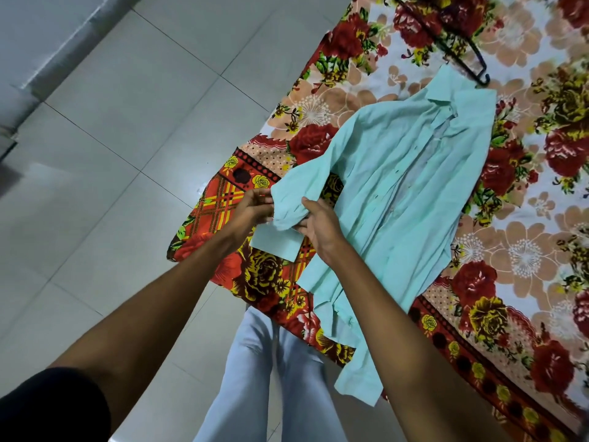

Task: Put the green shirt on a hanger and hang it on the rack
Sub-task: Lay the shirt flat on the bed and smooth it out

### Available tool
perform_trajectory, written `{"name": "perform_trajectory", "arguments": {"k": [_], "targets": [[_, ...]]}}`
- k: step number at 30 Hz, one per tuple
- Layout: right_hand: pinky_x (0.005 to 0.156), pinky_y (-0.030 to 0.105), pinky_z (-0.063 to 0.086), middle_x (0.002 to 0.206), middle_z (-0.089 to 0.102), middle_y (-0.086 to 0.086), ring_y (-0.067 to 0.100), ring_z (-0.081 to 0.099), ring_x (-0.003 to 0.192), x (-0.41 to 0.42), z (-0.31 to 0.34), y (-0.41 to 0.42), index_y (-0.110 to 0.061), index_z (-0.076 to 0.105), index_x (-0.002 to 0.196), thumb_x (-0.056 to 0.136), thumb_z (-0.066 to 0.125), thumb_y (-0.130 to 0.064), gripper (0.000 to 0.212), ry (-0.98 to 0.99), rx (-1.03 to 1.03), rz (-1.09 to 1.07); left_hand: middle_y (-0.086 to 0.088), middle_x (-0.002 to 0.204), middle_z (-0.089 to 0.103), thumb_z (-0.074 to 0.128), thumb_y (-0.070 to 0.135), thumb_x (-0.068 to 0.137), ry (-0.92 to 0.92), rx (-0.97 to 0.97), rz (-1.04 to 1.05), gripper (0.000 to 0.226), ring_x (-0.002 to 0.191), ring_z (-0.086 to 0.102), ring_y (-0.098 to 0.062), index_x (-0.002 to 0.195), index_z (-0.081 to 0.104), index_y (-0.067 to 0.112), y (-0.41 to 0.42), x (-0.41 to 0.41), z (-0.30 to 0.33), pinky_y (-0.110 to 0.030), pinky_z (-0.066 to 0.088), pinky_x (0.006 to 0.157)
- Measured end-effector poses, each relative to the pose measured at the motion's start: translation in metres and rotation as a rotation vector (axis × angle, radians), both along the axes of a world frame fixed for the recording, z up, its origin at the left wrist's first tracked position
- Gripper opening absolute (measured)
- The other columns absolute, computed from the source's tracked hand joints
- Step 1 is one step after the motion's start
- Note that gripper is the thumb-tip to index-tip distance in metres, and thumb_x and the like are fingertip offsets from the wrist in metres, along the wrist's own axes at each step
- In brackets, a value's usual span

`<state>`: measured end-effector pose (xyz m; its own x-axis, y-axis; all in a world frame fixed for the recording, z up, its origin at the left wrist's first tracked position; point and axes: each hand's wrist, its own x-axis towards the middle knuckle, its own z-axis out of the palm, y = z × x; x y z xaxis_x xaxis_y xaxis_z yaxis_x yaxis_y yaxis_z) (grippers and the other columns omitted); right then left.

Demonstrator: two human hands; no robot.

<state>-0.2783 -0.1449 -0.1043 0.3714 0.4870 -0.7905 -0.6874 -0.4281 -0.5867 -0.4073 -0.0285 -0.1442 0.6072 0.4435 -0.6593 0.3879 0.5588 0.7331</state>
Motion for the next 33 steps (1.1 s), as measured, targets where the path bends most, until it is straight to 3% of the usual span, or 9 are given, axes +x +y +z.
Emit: {"name": "perform_trajectory", "arguments": {"k": [5, 9, 12, 16, 18, 21, 24, 28, 33], "targets": [[0.091, 0.046, 0.055, 0.121, 0.068, 0.009, 0.025, 0.067, 0.108, 0.013, 0.009, -0.008, -0.013, 0.057, 0.124, 0.109, 0.033, -0.024, 0.030, 0.158, 0.129, -0.100, 0.001, 0.148, 0.058, 0.061, 0.069, 0.085, -0.091, -0.101, -0.429, 0.068, 0.137, 0.050, -0.025, 0.135, 0.065, 0.023, 0.012, 0.012, 0.007, -0.047, 0.034, 0.118], [0.089, 0.047, 0.054, 0.117, 0.069, 0.007, 0.023, 0.067, 0.104, 0.023, 0.008, -0.010, -0.015, 0.061, 0.117, 0.106, 0.038, -0.021, 0.026, 0.134, 0.119, -0.132, 0.001, 0.109, 0.076, 0.077, 0.047, 0.082, -0.248, -0.319, -0.296, 0.027, 0.105, 0.067, -0.020, 0.092, 0.078, 0.022, 0.015, 0.021, 0.014, -0.036, 0.048, 0.099], [0.067, 0.038, 0.057, 0.102, 0.072, 0.004, 0.021, 0.071, 0.084, 0.024, 0.010, -0.013, -0.012, 0.061, 0.116, 0.100, 0.043, -0.010, 0.024, 0.038, 0.072, -0.134, -0.002, 0.104, 0.078, 0.052, 0.019, 0.099, -0.305, -0.293, -0.121, 0.024, 0.097, 0.071, -0.020, 0.104, 0.075, 0.012, 0.014, 0.022, 0.014, -0.038, 0.049, 0.097], [0.054, 0.029, 0.055, 0.101, 0.069, 0.007, 0.023, 0.066, 0.083, 0.023, 0.006, -0.019, -0.013, 0.062, 0.111, 0.094, 0.047, -0.003, 0.025, -0.090, 0.012, -0.202, -0.007, 0.120, 0.075, 0.062, 0.025, 0.101, -0.150, -0.009, -0.178, 0.031, 0.106, 0.073, -0.024, 0.125, 0.063, 0.006, 0.017, 0.009, 0.011, -0.039, 0.058, 0.090], [0.063, 0.034, 0.059, 0.111, 0.070, 0.007, 0.025, 0.067, 0.098, 0.022, -0.001, -0.020, -0.014, 0.063, 0.112, 0.096, 0.051, -0.007, 0.021, -0.066, 0.018, -0.278, -0.002, 0.124, 0.074, 0.076, 0.034, 0.090, -0.087, 0.140, -0.463, 0.044, 0.110, 0.073, -0.019, 0.127, 0.066, 0.012, 0.021, -0.001, 0.015, -0.034, 0.059, 0.091], [0.091, 0.046, 0.059, 0.125, 0.068, 0.001, 0.018, 0.066, 0.113, 0.010, -0.012, -0.026, -0.020, 0.062, 0.123, 0.097, 0.066, -0.034, 0.031, -0.072, -0.039, -0.227, 0.004, 0.105, 0.079, 0.080, 0.037, 0.086, 0.054, 0.337, -0.787, 0.029, 0.091, 0.075, -0.009, 0.105, 0.075, 0.015, 0.021, -0.009, 0.018, -0.029, 0.058, 0.073], [0.098, 0.044, 0.057, 0.132, 0.067, -0.004, 0.012, 0.066, 0.118, -0.008, -0.021, -0.035, -0.021, 0.054, 0.142, 0.076, 0.081, -0.060, 0.081, -0.067, -0.086, -0.062, -0.007, 0.105, 0.078, 0.066, 0.033, 0.099, 0.061, 0.314, -0.531, 0.027, 0.088, 0.075, -0.015, 0.105, 0.074, 0.008, 0.013, -0.010, 0.018, -0.037, 0.059, 0.075], [0.093, 0.031, 0.058, 0.114, 0.076, -0.008, 0.004, 0.072, 0.102, -0.037, -0.027, -0.042, -0.024, 0.070, 0.118, 0.088, 0.078, -0.035, 0.032, -0.083, -0.079, 0.250, -0.006, 0.105, 0.076, 0.061, 0.028, 0.102, 0.008, 0.386, -0.374, 0.024, 0.089, 0.073, -0.016, 0.114, 0.072, 0.010, 0.000, -0.009, 0.019, -0.036, 0.058, 0.074], [0.098, 0.042, 0.057, 0.128, 0.069, 0.009, 0.023, 0.068, 0.116, -0.046, -0.032, -0.042, -0.014, 0.062, 0.130, 0.101, 0.057, -0.018, 0.030, -0.038, -0.044, 0.097, 0.008, 0.102, 0.077, 0.078, 0.030, 0.089, 0.009, 0.388, -0.414, 0.027, 0.089, 0.076, -0.010, 0.113, 0.071, 0.018, -0.002, -0.017, 0.025, -0.020, 0.056, 0.067]]}}
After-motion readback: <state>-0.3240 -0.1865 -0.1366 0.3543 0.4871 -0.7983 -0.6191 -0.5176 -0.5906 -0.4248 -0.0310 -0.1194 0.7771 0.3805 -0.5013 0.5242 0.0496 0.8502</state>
